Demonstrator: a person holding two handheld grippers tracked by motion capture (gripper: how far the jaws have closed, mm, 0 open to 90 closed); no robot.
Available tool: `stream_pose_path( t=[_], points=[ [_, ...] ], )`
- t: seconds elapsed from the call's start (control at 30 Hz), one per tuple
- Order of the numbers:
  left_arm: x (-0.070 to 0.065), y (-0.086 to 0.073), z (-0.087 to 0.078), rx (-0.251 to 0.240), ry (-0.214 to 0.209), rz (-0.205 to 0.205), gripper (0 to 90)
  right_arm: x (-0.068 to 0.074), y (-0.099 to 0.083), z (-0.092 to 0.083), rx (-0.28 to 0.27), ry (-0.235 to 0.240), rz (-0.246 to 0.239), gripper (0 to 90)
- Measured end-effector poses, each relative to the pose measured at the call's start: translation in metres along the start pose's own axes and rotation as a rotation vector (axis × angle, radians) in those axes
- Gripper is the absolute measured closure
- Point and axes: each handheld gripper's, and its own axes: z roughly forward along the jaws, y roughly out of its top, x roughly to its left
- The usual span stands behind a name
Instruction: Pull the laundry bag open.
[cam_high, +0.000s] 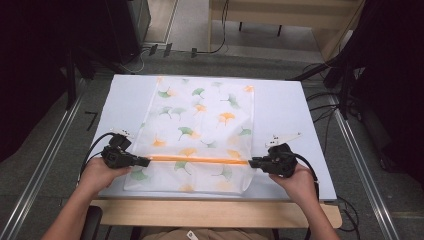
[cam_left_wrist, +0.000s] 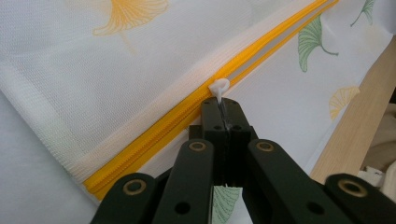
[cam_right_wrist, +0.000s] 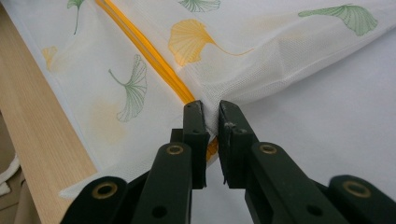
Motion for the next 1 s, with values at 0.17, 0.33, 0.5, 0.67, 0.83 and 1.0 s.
stream_pose_path(
  t=[0.17,0.33,0.5,0.67,0.83,1.0],
  points=[
    [0.001,0.0,-0.001,0.002,0.001,0.001,90.0,0.0,0.0,0.0,0.001,0.001,0.002,84.4],
    [0.002,-0.001,-0.001,0.002,-0.002,-0.004,90.0,0.0,0.0,0.0,0.0,0.002,0.0,84.4],
    [0.009,-0.007,-0.007,-0.002,0.004,-0.016,90.0,-0.001,0.0,0.0,0.004,0.001,0.003,84.4],
    [0.014,-0.013,-0.012,-0.003,0.013,-0.03,90.0,-0.001,0.0,0.0,0.008,0.0,0.004,84.4],
    [0.019,-0.019,-0.017,-0.015,0.013,-0.045,90.0,-0.001,0.0,0.002,0.012,0.001,0.004,84.4],
    [0.02,-0.02,-0.019,-0.018,0.018,-0.043,90.0,0.0,0.0,0.002,0.013,0.002,0.003,84.4]
  ],
)
